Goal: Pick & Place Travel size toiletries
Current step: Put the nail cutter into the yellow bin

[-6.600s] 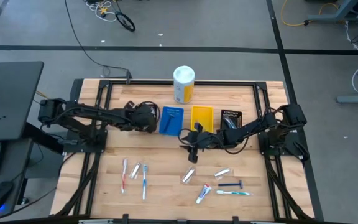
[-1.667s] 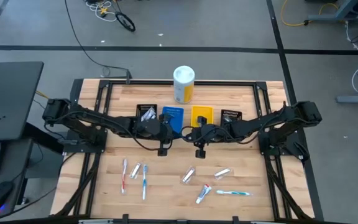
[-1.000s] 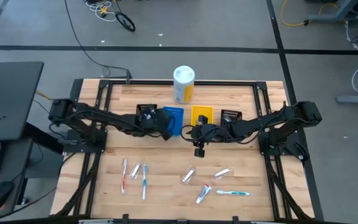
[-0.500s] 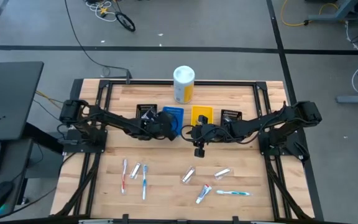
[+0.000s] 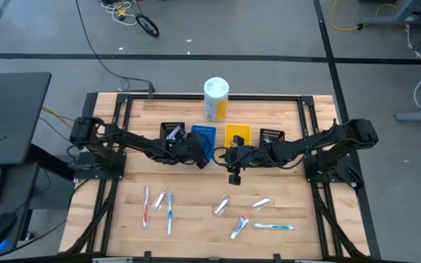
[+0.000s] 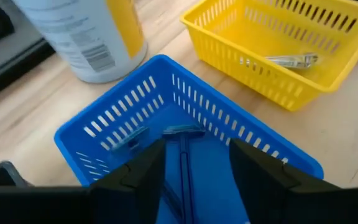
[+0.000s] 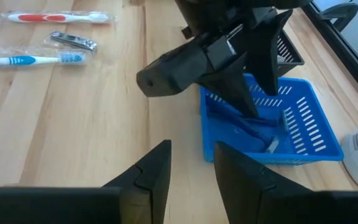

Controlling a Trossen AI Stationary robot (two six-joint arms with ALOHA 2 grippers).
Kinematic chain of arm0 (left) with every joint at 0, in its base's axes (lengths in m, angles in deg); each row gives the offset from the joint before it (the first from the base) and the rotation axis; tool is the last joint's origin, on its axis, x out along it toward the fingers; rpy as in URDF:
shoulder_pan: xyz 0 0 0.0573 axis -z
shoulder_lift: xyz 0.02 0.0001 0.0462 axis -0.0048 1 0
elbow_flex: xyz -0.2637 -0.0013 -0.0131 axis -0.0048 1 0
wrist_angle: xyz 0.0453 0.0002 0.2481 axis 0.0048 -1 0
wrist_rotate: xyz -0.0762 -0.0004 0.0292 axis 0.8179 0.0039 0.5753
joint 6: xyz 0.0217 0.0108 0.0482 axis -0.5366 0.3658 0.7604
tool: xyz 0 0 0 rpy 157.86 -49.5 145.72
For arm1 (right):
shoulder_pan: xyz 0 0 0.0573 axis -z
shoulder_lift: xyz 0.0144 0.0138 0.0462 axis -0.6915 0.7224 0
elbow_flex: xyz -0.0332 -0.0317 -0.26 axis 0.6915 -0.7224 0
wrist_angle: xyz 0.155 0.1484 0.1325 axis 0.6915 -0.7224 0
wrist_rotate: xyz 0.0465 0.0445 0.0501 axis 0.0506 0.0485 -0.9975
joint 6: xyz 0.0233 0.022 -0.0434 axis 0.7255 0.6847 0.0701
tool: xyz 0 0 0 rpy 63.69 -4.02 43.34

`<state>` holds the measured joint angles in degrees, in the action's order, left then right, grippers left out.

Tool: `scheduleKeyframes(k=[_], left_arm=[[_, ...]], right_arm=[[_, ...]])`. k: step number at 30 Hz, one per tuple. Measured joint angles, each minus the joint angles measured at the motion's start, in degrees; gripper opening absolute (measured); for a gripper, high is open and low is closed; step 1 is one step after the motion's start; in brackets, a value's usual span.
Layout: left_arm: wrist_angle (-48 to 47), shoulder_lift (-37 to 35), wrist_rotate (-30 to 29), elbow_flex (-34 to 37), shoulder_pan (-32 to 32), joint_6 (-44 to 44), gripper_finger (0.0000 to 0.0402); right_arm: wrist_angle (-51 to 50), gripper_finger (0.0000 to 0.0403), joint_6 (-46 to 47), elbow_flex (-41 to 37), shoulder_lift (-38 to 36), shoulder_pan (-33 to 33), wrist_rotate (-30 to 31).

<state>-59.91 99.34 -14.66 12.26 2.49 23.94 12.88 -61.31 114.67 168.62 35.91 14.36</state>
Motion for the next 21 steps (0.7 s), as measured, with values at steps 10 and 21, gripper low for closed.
scheduleKeyframes(k=[10,21], left_arm=[[-4.1,-4.5,4.6,-3.4,1.3,7.3,0.0178],[-23.2,-17.0,5.3,-4.0,4.3,1.1,0.0178]], right_arm=[[-0.9,0.0131,0.0,0.0,0.0,0.0,-0.1],[-5.1,0.0153,0.0,0.0,0.0,-0.1,-3.0]])
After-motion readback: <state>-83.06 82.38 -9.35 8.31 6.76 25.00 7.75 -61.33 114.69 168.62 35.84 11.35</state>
